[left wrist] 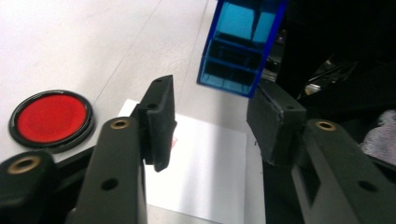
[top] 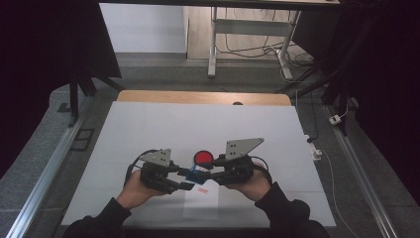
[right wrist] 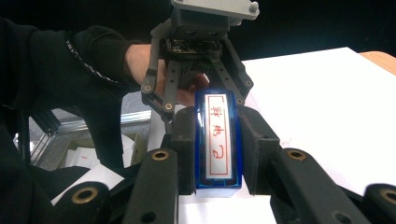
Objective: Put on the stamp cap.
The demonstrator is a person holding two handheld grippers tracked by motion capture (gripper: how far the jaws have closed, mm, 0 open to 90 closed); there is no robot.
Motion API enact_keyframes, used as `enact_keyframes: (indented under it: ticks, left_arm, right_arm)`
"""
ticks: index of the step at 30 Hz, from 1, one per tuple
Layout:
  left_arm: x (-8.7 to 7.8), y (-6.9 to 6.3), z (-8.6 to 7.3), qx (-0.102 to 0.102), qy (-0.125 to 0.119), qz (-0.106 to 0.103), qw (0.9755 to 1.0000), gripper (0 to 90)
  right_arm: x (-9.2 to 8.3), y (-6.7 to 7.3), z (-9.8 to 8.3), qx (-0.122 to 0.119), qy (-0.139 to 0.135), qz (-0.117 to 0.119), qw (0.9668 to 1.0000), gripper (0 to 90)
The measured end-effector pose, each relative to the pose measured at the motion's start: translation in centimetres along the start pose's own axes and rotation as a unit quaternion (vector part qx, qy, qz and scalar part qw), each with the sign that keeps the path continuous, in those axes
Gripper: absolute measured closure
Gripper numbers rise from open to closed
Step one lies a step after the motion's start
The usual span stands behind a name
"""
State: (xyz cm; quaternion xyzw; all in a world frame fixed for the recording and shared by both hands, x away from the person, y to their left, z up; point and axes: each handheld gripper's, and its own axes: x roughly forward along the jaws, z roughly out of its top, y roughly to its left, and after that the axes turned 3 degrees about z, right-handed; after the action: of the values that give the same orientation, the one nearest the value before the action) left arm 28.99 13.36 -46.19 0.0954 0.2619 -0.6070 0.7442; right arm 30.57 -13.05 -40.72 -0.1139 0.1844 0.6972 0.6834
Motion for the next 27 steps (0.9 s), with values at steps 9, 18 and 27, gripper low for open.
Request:
enact_keyframes:
  ticks: [9, 18, 27]
  left_arm:
    - [-0.5, -0.4, -0.3, -0.008, 0.014, 0.031, 0.9994, 41.3]
    - [-1.4, -0.7, -0.9, -0.022, 0.021, 0.061, 0.9977, 34.1]
    - [-2.2, -1.1, -1.7, -0.051, 0.037, 0.101, 0.9929, 25.3]
  right_arm:
    - [-0.2, 0.1, 0.0, 0.001, 0.000, -0.009, 1.0000, 70.0]
    - [-0.4, 0.1, -0.1, 0.004, 0.007, -0.023, 0.9997, 69.9]
    - [-0.5, 0.2, -0.2, 0.002, 0.012, -0.037, 0.9992, 69.8]
